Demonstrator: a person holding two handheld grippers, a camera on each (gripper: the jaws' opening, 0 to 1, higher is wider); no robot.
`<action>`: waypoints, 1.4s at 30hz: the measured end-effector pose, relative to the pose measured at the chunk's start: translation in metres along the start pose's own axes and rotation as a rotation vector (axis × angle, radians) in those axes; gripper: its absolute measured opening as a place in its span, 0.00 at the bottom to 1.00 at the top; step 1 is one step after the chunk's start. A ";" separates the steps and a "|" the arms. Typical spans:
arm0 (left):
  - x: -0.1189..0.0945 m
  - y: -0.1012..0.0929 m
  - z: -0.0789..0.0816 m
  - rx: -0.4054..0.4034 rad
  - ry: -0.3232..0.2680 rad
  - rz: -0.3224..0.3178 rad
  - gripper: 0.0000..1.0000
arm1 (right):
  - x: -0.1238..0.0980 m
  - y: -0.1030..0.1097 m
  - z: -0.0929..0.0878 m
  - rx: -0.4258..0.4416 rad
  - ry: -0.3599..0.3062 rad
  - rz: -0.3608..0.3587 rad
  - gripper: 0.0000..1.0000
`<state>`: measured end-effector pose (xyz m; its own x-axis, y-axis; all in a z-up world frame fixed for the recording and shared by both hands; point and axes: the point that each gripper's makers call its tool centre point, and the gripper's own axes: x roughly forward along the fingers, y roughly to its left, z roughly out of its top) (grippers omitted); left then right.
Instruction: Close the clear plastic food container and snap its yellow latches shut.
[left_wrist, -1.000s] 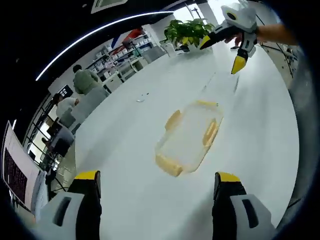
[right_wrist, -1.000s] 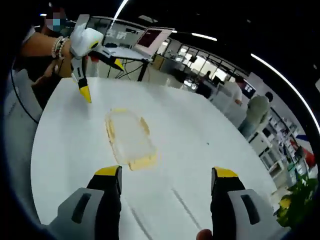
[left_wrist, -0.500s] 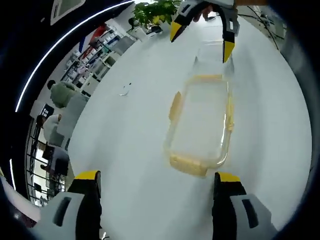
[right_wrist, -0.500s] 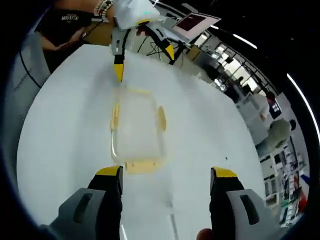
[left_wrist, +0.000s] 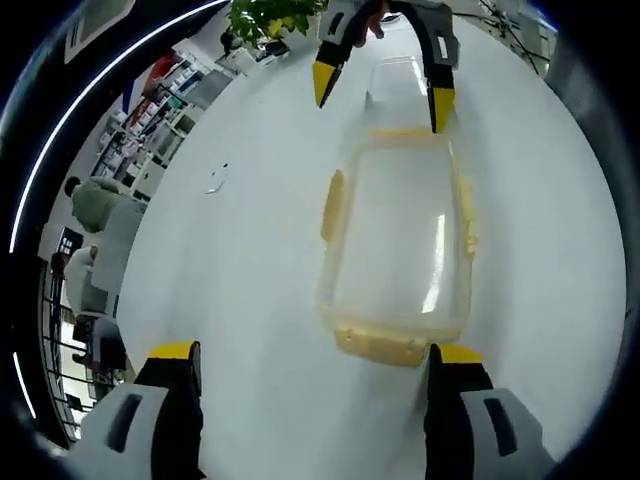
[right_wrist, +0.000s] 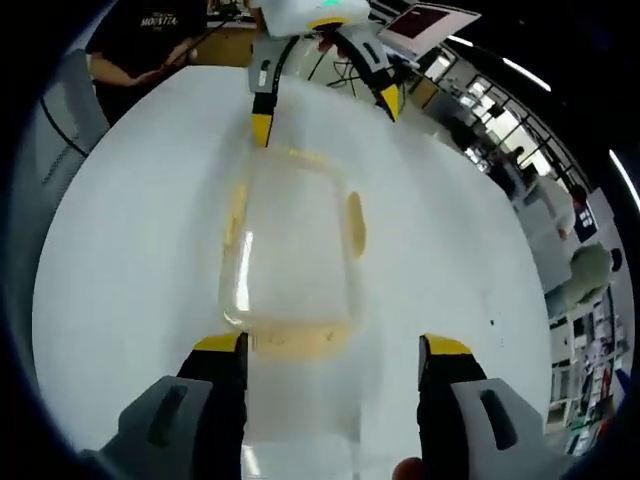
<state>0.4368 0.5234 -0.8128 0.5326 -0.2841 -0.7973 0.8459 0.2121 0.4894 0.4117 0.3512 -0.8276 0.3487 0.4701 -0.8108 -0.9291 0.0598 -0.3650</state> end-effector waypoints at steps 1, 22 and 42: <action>0.001 0.001 0.000 -0.001 0.003 -0.003 0.91 | 0.001 0.002 -0.001 0.014 0.009 0.023 0.63; 0.013 -0.018 0.006 0.096 0.024 -0.211 0.57 | 0.004 0.021 -0.003 0.058 0.044 0.268 0.38; 0.020 -0.034 -0.005 0.100 0.063 -0.500 0.34 | 0.009 0.019 -0.009 0.063 0.076 0.264 0.38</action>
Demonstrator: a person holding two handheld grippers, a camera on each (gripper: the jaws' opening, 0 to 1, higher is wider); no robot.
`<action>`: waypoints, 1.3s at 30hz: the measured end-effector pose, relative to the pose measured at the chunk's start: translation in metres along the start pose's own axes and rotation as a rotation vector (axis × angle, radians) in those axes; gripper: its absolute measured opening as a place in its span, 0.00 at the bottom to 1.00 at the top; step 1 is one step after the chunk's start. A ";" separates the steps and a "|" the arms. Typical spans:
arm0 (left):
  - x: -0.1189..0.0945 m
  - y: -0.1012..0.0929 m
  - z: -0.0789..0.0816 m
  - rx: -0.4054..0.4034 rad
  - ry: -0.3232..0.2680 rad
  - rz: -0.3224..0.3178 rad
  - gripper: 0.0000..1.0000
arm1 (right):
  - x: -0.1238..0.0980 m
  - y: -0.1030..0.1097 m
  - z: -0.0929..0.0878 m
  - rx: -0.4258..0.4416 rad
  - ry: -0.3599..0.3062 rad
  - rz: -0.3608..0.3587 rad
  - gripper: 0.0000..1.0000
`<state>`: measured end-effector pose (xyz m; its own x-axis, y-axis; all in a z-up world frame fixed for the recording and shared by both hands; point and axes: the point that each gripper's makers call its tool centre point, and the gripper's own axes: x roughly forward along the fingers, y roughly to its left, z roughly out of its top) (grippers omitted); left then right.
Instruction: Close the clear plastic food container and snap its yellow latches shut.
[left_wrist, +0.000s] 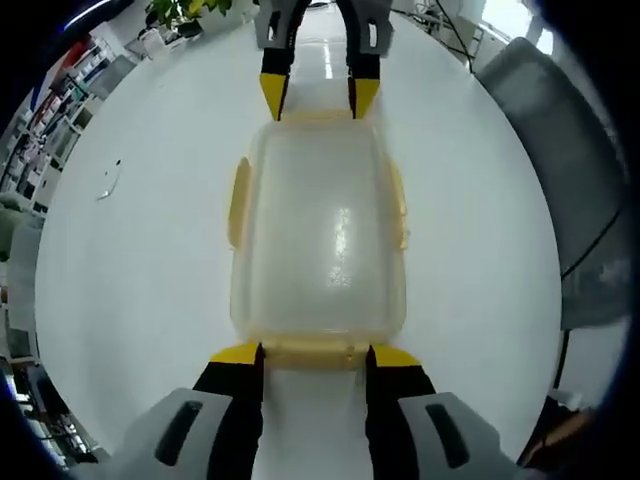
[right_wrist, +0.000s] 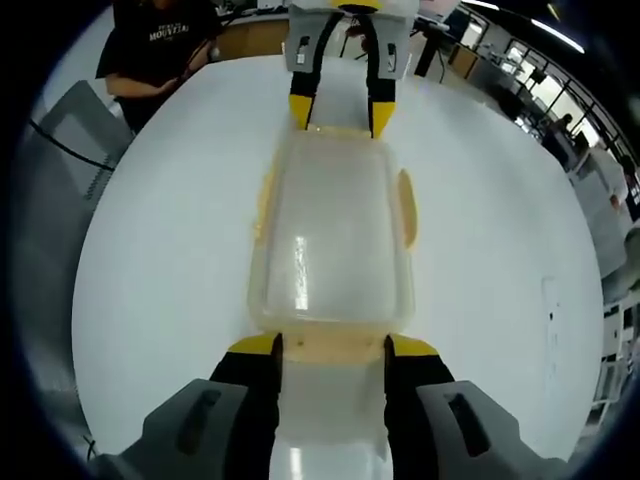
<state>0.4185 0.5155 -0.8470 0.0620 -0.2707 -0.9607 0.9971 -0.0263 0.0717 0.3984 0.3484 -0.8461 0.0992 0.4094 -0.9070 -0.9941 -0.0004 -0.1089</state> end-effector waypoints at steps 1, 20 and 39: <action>0.000 0.000 -0.001 -0.001 -0.003 -0.006 0.34 | 0.000 0.000 0.000 -0.001 -0.001 0.000 0.37; 0.001 -0.008 0.005 0.000 0.081 -0.048 0.35 | 0.001 -0.002 0.005 0.011 0.015 -0.005 0.37; -0.024 -0.026 0.012 -0.037 0.048 -0.030 0.34 | -0.018 0.009 0.014 -0.032 -0.012 0.026 0.36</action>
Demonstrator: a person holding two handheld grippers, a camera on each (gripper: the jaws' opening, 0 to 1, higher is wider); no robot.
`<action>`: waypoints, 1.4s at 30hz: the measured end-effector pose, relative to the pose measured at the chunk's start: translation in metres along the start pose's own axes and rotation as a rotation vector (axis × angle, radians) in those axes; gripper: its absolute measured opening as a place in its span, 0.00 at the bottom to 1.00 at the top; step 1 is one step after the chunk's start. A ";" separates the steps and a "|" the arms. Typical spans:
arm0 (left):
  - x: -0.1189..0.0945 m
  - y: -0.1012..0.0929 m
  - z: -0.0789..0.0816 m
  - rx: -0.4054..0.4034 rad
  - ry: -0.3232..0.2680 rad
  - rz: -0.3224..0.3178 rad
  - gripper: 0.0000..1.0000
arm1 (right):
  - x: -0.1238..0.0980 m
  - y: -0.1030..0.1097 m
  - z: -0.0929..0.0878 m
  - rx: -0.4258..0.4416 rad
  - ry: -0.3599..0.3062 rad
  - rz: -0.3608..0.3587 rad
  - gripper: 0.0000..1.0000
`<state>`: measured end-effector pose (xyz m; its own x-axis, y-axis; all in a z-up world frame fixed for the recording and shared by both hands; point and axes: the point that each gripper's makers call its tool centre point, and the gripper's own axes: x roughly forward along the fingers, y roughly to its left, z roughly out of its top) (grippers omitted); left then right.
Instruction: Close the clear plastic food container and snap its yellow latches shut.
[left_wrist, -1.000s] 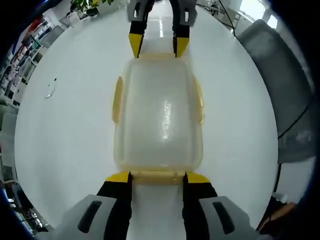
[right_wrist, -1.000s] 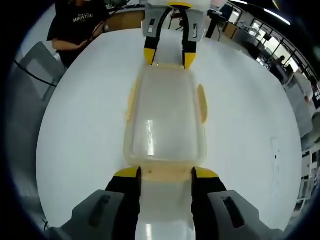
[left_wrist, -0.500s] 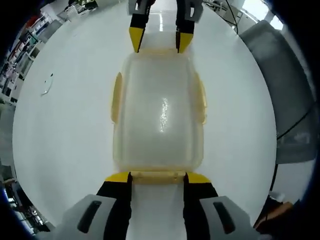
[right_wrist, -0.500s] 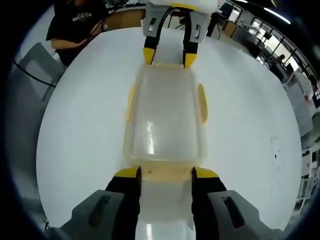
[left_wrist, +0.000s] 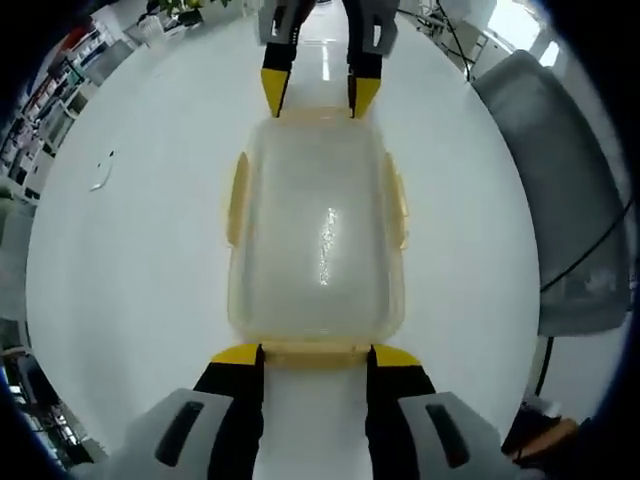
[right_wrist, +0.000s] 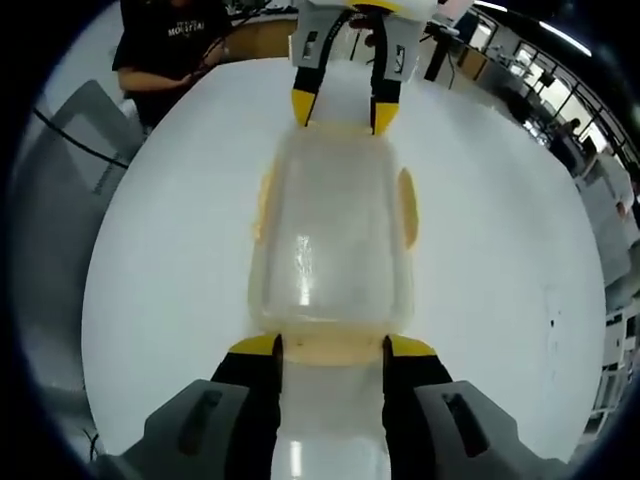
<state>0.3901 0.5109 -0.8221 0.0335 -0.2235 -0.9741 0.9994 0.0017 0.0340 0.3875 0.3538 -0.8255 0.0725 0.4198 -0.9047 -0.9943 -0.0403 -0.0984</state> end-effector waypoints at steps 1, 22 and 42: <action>-0.003 -0.001 0.001 -0.006 0.001 0.004 0.34 | -0.004 0.000 0.002 -0.007 -0.008 -0.005 0.36; -0.050 -0.016 0.067 -0.038 -0.027 0.073 0.34 | -0.084 0.011 -0.018 -0.068 -0.039 -0.070 0.36; -0.009 -0.010 0.189 0.005 -0.095 0.036 0.34 | -0.135 0.021 -0.135 -0.007 0.024 -0.093 0.36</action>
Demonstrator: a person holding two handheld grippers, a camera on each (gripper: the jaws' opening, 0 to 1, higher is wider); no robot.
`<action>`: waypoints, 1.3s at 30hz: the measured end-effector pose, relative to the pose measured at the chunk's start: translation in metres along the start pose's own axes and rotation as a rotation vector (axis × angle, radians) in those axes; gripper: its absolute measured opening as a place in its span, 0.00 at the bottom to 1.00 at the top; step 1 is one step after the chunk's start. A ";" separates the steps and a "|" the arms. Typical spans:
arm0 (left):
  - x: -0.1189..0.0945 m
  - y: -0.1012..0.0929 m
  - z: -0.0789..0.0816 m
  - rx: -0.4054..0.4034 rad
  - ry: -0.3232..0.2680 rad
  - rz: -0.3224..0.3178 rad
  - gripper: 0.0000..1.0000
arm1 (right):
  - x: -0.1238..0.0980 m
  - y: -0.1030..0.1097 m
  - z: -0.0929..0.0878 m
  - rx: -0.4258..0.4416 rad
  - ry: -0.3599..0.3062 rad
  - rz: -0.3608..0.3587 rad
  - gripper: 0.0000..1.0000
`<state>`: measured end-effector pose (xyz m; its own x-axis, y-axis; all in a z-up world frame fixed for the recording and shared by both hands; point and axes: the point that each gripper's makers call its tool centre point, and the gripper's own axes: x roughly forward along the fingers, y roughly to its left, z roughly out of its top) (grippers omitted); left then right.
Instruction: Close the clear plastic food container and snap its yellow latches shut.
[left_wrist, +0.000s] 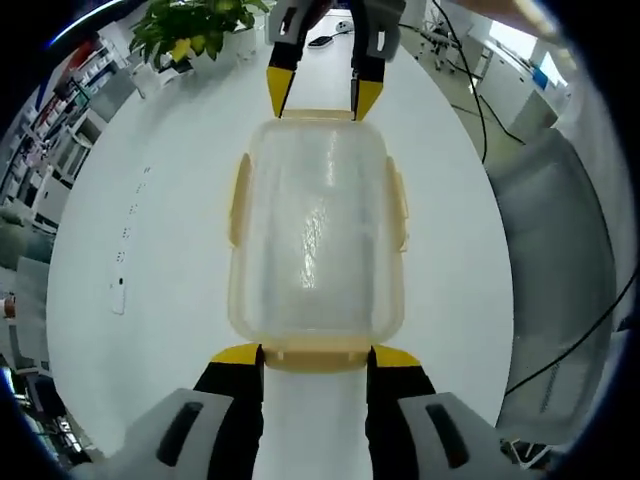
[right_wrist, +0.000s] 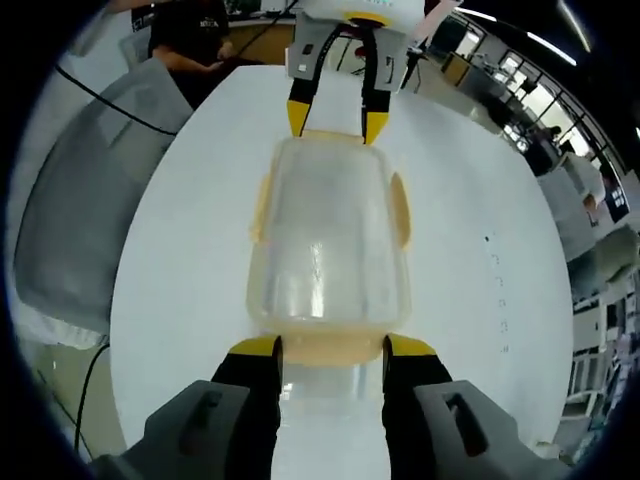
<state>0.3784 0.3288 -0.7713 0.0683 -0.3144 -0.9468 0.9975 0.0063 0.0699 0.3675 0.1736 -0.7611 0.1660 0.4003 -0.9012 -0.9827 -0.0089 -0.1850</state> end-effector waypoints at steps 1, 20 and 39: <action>0.003 0.000 0.004 -0.001 -0.003 -0.004 0.34 | -0.001 0.000 -0.005 0.002 0.003 0.001 0.36; 0.035 -0.001 0.061 0.004 0.054 -0.019 0.34 | -0.012 -0.002 -0.071 0.026 0.024 0.015 0.36; 0.040 -0.005 0.056 -0.001 0.135 -0.026 0.34 | -0.001 0.004 -0.075 0.041 -0.009 0.038 0.37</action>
<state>0.3752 0.2632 -0.7922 0.0440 -0.1836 -0.9820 0.9990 0.0011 0.0445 0.3697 0.1041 -0.7903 0.1279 0.4090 -0.9035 -0.9909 0.0132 -0.1343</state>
